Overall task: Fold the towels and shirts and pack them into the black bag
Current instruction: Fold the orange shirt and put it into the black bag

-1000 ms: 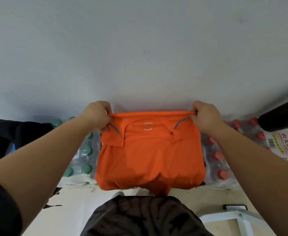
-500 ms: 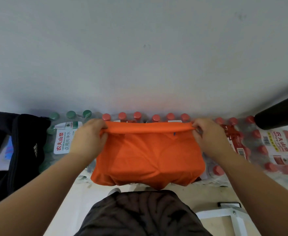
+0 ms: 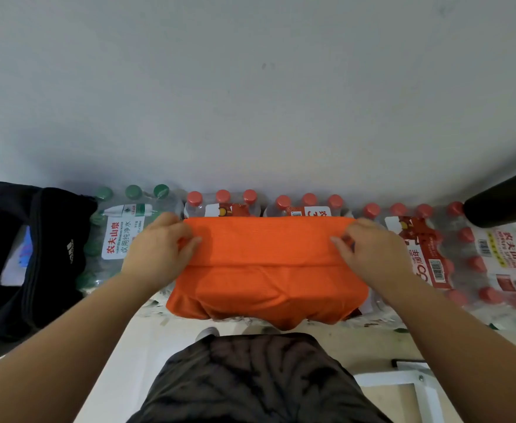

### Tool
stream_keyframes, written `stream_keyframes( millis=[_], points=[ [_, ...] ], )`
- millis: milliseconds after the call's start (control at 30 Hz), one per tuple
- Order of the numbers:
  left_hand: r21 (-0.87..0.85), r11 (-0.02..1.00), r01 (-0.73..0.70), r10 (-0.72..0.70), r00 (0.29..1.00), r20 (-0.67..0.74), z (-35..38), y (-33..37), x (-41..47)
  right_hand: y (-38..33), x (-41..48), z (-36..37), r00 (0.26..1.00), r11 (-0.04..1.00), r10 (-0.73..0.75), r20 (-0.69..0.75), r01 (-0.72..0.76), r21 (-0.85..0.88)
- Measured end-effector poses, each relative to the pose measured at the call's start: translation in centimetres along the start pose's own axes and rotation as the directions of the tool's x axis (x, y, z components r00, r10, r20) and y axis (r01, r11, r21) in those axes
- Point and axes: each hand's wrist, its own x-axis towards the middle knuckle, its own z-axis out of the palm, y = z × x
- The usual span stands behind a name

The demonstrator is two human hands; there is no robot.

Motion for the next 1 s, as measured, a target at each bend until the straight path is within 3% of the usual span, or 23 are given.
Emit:
stream_keyframes(
  millis=[67, 167, 233, 500, 733, 1000],
  points=[
    [-0.011, 1.000, 0.028, -0.028, 0.999, 0.026, -0.4, 0.9, 1.7, -0.4, 2.0, -0.5, 0.999, 0.999, -0.007, 0.048, 0.005, 0.046],
    [0.018, 0.998, 0.062, -0.064, 0.988, 0.142, -0.7, 2.2, 4.4, -0.9, 4.9, -1.2, 0.950, 0.993, -0.044, 0.309, 0.009, 0.114],
    [0.036, 0.994, 0.103, -0.109, 0.967, 0.230, -0.4, 2.4, 5.9, -1.1, 6.2, -1.1, 0.914, 0.996, -0.056, 0.402, 0.021, 0.092],
    [0.142, 0.981, 0.135, -0.180, 0.910, 0.375, 0.2, 2.3, 7.9, -0.5, 7.5, -0.3, 0.893, 0.997, -0.049, 0.448, 0.021, 0.068],
    [0.072, 0.990, 0.121, -0.137, 0.949, 0.285, -0.7, 1.9, 9.9, 0.5, 9.3, -1.0, 0.930, 0.994, -0.023, 0.368, -0.019, 0.109],
    [-0.067, 0.993, 0.100, -0.102, 0.994, -0.028, -2.2, 2.0, 12.5, -0.1, 11.7, -2.7, 0.993, 0.987, 0.031, 0.118, -0.048, 0.152]
  ],
)
